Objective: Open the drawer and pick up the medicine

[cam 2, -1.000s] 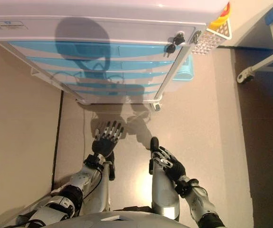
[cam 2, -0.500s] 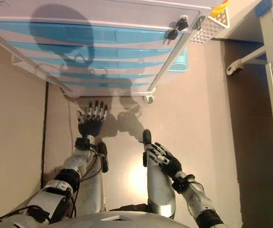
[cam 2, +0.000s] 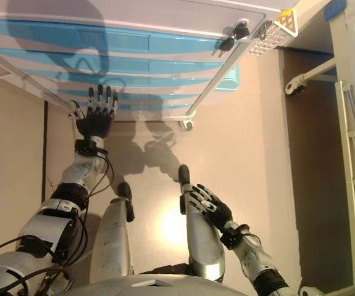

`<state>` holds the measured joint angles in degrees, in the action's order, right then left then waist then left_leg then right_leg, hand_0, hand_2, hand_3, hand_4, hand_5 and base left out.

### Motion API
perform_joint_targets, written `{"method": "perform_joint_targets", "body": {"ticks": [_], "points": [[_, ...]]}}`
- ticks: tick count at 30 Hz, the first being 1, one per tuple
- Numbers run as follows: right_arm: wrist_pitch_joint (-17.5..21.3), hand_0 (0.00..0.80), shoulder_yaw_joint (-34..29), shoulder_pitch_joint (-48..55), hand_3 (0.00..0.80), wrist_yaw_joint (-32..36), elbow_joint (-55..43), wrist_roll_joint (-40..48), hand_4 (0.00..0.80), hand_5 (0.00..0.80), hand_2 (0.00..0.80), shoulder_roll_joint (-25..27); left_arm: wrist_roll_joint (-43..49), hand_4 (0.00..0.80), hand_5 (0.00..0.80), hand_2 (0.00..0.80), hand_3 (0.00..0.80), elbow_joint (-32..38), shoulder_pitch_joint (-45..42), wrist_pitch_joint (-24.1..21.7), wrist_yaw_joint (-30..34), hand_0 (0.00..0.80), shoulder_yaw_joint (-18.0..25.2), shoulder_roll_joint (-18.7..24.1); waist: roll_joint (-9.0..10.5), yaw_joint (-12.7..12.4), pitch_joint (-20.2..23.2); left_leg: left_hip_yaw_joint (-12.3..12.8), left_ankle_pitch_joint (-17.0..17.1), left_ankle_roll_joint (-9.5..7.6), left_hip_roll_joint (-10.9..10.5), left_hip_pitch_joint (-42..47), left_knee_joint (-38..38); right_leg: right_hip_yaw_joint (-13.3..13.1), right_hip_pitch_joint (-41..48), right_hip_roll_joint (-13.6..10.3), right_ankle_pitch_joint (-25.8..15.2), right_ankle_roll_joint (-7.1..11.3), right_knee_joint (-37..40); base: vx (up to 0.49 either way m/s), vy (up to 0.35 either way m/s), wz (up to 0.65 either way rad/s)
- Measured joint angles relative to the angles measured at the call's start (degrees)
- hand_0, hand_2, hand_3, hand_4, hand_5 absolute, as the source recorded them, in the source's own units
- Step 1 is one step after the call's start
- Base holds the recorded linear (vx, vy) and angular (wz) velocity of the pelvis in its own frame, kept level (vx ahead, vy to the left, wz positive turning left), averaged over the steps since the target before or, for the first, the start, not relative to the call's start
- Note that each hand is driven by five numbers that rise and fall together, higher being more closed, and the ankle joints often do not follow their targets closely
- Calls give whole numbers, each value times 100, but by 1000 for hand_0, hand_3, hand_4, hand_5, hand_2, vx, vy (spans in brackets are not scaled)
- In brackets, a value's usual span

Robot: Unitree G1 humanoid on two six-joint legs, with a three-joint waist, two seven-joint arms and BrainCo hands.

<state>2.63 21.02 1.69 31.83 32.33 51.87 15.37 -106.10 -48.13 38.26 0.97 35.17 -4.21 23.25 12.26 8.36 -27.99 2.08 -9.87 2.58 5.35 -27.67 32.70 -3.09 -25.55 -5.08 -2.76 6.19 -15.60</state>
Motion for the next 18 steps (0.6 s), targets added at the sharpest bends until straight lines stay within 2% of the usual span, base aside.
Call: {"method": "perform_joint_targets", "body": {"ticks": [14,15,16,18], "points": [[156,0,228,-3,0,107,13,220,0,0,0,13,34,0,0,0,0,-214,364,-116,-381,0,-237,273,44,51,-19,20,2,-13,59,-88,-8,34,6,29,-132,-18,195,-11,-11,-1],[187,0,251,-2,0,111,14,221,0,0,0,13,33,104,104,104,104,-213,376,-126,-378,104,-237,290,57,58,-25,17,9,-19,63,-92,-17,40,15,32,-134,-17,232,-11,-35,0],[219,0,268,-2,0,112,26,221,0,0,0,13,33,800,800,800,800,-213,400,-133,-375,800,-238,293,65,58,-28,10,25,-18,63,-101,-41,48,30,33,-156,0,293,-13,-29,3],[259,0,299,-1,0,114,42,222,0,0,0,13,33,800,800,800,800,-213,430,-174,-375,800,-278,297,72,65,-31,7,69,-20,59,-96,-112,49,62,32,-198,-2,387,-19,-21,6]]}}
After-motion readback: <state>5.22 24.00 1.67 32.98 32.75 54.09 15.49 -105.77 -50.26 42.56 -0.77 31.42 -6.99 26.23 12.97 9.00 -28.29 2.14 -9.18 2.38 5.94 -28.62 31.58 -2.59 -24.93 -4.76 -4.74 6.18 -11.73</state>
